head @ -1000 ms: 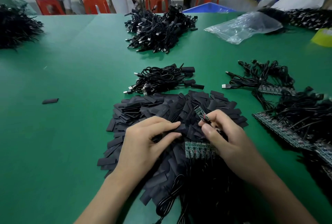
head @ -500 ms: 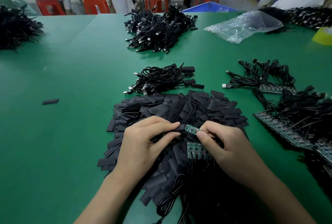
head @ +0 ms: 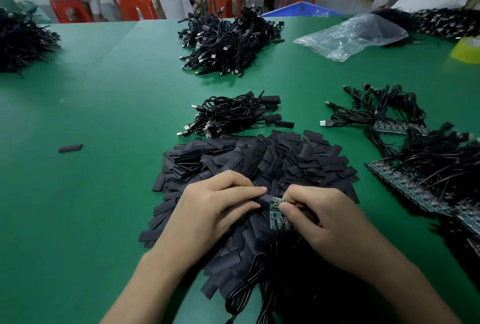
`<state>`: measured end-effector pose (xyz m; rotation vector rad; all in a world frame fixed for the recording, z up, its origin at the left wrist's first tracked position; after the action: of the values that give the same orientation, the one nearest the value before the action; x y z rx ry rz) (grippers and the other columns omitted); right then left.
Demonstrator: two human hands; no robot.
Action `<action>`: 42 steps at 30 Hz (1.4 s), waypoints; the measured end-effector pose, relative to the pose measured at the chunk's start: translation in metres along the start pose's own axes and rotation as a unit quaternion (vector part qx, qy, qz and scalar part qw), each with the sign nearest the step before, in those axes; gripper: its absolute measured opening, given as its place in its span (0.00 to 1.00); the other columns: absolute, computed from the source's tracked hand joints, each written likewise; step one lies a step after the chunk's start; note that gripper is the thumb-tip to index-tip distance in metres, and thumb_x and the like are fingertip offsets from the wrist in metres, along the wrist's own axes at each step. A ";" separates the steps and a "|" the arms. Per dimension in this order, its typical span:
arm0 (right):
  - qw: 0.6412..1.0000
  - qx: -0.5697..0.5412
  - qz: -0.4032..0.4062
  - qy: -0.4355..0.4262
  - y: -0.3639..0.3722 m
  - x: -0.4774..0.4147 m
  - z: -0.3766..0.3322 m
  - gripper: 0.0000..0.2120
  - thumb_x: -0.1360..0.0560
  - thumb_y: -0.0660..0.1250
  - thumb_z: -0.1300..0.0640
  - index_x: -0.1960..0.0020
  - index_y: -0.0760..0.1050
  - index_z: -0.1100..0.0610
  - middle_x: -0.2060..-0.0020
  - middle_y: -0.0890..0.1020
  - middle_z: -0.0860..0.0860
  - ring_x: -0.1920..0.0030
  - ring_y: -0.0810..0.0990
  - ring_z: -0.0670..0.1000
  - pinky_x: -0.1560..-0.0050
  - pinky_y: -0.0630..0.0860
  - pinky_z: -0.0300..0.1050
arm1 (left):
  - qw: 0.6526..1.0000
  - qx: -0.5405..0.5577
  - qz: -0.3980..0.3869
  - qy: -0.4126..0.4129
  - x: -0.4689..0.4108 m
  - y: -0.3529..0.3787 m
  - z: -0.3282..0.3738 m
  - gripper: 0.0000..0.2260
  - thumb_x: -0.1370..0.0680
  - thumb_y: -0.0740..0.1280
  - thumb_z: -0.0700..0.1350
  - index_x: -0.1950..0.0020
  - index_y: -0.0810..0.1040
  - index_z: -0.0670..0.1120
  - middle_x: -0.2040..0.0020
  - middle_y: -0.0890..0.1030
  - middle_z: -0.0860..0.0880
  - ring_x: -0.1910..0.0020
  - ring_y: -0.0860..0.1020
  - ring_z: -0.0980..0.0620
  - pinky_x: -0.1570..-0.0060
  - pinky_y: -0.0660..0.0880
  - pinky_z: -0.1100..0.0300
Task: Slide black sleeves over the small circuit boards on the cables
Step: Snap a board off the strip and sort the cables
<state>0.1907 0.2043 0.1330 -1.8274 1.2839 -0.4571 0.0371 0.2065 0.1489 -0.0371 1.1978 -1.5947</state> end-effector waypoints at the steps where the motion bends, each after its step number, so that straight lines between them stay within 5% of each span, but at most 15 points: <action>1: 1.000 -0.006 -0.004 -0.001 0.001 0.000 0.000 0.13 0.20 0.59 0.42 0.62 0.65 0.42 0.67 0.73 0.38 0.65 0.72 0.45 0.65 0.63 0.42 | 1.000 0.002 -0.005 0.006 0.000 0.002 0.002 0.11 0.19 0.71 0.50 0.39 0.86 0.50 0.46 0.82 0.55 0.51 0.82 0.57 0.51 0.79 0.59; 8: 0.999 -0.045 -0.014 -0.008 0.006 0.000 0.002 0.11 0.20 0.59 0.42 0.60 0.68 0.44 0.66 0.75 0.42 0.64 0.75 0.48 0.64 0.69 0.46 | 1.000 0.025 0.005 0.009 0.000 0.007 0.010 0.11 0.20 0.72 0.50 0.41 0.86 0.47 0.48 0.82 0.54 0.51 0.82 0.56 0.52 0.79 0.57; 23: 0.996 -0.088 -0.022 -0.020 0.010 -0.001 0.005 0.11 0.21 0.60 0.40 0.58 0.72 0.44 0.67 0.75 0.45 0.66 0.73 0.47 0.66 0.65 0.39 | 0.999 0.025 0.027 0.040 0.002 0.008 0.019 0.08 0.20 0.74 0.46 0.42 0.86 0.45 0.50 0.83 0.53 0.52 0.81 0.57 0.51 0.78 0.64; 29: 0.993 -0.096 0.065 -0.005 -0.011 -0.001 0.009 0.07 0.24 0.67 0.41 0.48 0.77 0.41 0.61 0.79 0.42 0.62 0.79 0.47 0.63 0.74 0.42 | 0.996 0.064 0.059 -0.016 0.002 0.000 0.007 0.10 0.23 0.77 0.45 0.43 0.87 0.46 0.51 0.84 0.53 0.51 0.82 0.59 0.50 0.77 0.65; 34: 0.989 -0.071 0.126 -0.014 -0.023 0.002 0.003 0.01 0.24 0.71 0.50 0.53 0.80 0.44 0.59 0.82 0.37 0.57 0.82 0.40 0.60 0.71 0.30 | 0.994 0.059 0.077 -0.041 0.001 -0.006 0.003 0.09 0.25 0.78 0.45 0.45 0.88 0.45 0.52 0.84 0.53 0.52 0.82 0.59 0.49 0.75 0.68; 42: 0.987 -0.069 0.144 -0.024 -0.021 0.003 -0.001 0.03 0.24 0.72 0.52 0.52 0.83 0.50 0.57 0.83 0.37 0.55 0.82 0.39 0.57 0.74 0.33 | 0.994 0.063 0.078 -0.038 0.002 -0.004 0.006 0.10 0.25 0.78 0.44 0.45 0.87 0.44 0.51 0.84 0.53 0.52 0.83 0.58 0.51 0.78 0.65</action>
<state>0.2038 0.2040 0.1502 -1.7145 1.5487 -0.1683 0.0370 0.2007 0.1533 0.0745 1.0161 -1.5151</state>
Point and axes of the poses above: each hand's wrist, its own x-axis away from the middle knuckle, its own y-axis out of the palm, z = x × y, the point moved 10 cm from there along -x, towards the middle knuckle
